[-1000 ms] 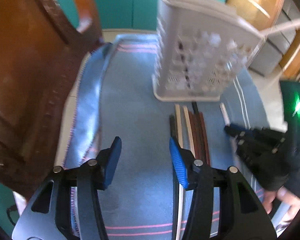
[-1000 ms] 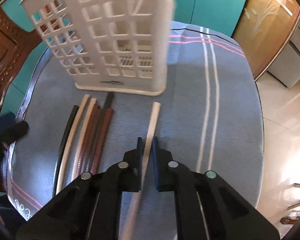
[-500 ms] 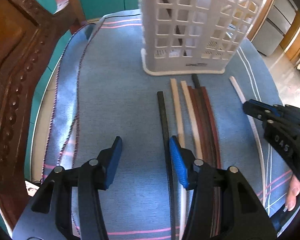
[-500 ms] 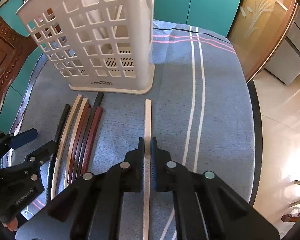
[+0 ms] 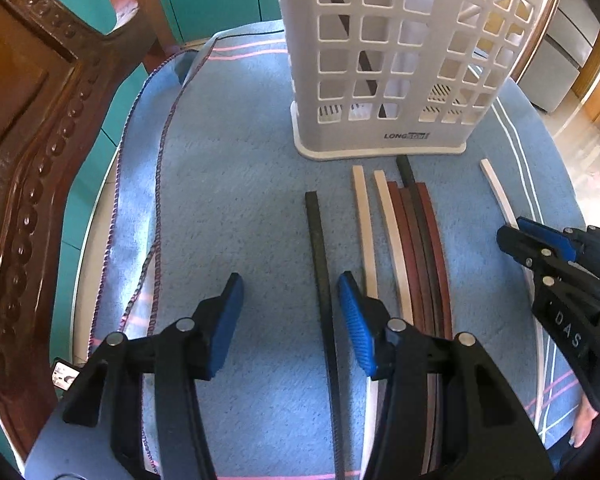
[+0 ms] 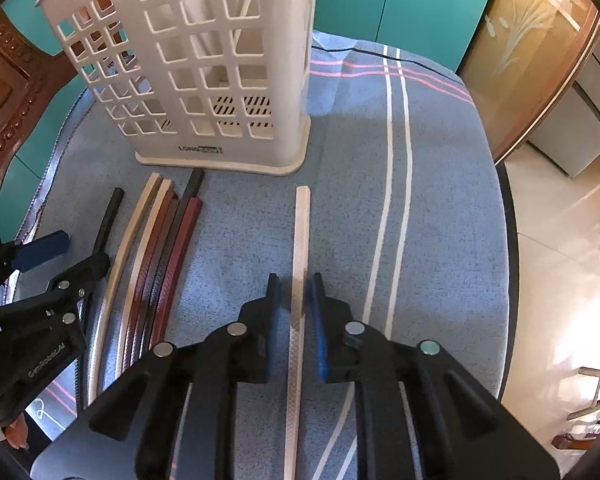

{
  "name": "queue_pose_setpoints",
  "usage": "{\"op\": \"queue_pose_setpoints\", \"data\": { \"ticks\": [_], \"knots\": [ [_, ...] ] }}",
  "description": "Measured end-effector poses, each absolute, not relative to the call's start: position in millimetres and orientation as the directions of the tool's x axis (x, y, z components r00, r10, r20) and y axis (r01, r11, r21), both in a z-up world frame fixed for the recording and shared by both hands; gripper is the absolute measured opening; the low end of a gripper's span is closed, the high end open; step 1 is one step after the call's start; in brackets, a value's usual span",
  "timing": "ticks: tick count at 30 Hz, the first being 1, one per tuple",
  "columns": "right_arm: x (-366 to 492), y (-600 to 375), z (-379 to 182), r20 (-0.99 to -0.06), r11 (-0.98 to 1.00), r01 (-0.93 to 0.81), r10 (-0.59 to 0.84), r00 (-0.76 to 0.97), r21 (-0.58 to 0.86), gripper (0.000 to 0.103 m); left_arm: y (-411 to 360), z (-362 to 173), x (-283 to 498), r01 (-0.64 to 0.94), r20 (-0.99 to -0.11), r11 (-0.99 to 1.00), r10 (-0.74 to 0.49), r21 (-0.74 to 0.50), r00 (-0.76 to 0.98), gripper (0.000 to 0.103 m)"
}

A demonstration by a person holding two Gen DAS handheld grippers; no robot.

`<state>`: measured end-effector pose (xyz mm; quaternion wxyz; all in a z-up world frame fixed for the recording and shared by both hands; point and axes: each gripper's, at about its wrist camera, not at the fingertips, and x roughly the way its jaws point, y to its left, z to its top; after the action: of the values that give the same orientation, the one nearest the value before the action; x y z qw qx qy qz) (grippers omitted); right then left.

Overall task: Organize utensils
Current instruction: 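Lift both chopsticks and drop them into the white utensil holder, opening both tools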

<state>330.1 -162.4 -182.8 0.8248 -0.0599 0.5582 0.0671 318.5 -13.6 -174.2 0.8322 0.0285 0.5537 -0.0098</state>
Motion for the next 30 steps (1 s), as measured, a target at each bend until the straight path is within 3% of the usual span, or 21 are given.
{"op": "queue_pose_setpoints", "data": {
  "ticks": [2,3,5,6,13,19,30],
  "knots": [
    [331,-162,-183,-0.928,0.983,-0.182,0.062,0.366,-0.006,0.013,-18,-175,321,0.061,-0.923,0.998,-0.02,0.004,0.385,0.033],
    [331,-161,-184,-0.928,0.983,-0.183,0.072,0.365,0.004,0.008,-20,-174,321,0.071,-0.922,0.997,-0.031,-0.004,0.385,0.03],
    [324,-158,-183,-0.925,0.983,-0.182,0.081,0.37,0.014,0.008,-30,-175,328,0.077,-0.92,0.997,-0.036,-0.007,0.39,0.012],
    [325,-159,-182,-0.923,0.983,-0.182,0.094,0.374,0.026,0.007,-32,-175,329,0.078,-0.919,0.997,-0.04,-0.01,0.392,0.008],
    [312,-163,-133,-0.853,0.97,-0.212,0.207,0.478,0.116,0.007,-19,-136,309,0.054,-0.858,0.995,-0.101,-0.085,0.503,0.007],
    [277,-185,-56,-0.718,0.935,-0.278,0.348,0.602,0.22,0.006,-5,-75,277,0.079,-0.755,0.985,-0.168,-0.153,0.634,0.007],
    [248,-218,52,-0.452,0.89,-0.303,0.437,0.777,0.341,0.006,10,78,229,0.162,-0.441,0.969,-0.231,-0.189,0.867,0.007]
  ]
}}
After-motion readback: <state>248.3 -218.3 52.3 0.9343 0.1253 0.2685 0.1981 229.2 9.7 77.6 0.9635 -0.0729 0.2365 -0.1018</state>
